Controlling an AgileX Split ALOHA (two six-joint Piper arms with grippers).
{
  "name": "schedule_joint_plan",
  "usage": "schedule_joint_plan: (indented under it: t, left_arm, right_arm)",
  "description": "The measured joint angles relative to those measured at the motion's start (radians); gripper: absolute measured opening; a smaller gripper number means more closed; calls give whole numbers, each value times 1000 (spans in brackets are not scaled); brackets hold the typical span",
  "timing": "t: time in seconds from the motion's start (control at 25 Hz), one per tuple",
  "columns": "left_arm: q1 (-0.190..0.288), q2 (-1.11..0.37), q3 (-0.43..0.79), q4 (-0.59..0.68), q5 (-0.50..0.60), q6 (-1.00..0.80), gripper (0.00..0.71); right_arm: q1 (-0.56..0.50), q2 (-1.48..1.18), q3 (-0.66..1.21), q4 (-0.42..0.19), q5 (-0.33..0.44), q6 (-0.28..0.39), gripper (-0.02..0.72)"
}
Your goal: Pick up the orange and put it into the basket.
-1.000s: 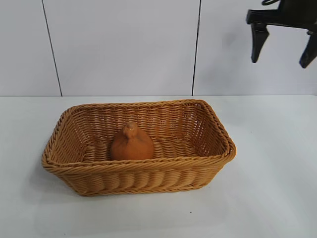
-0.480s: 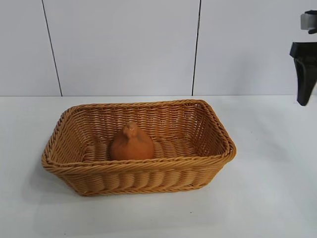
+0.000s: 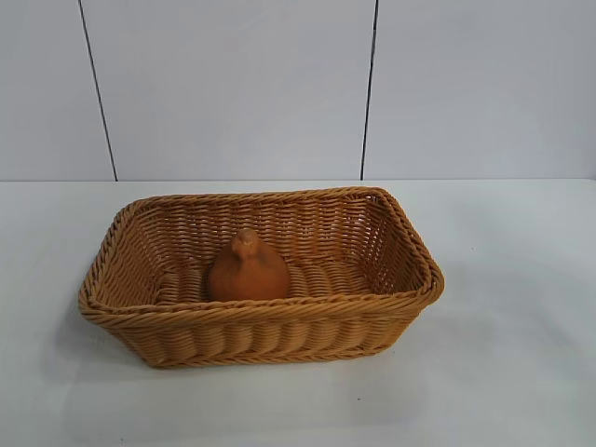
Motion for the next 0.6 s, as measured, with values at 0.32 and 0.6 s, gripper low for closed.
schedule_joint_plan:
  t: [0.32,0.6]
  left_arm:
    - [0,0,0,0,0,0,664]
    - [0,0,0,1,0,0,664]
  right_arm:
    - [0,-387,234,6,-87,-27,652]
    - [0,-668,235,0,-108,-28,652]
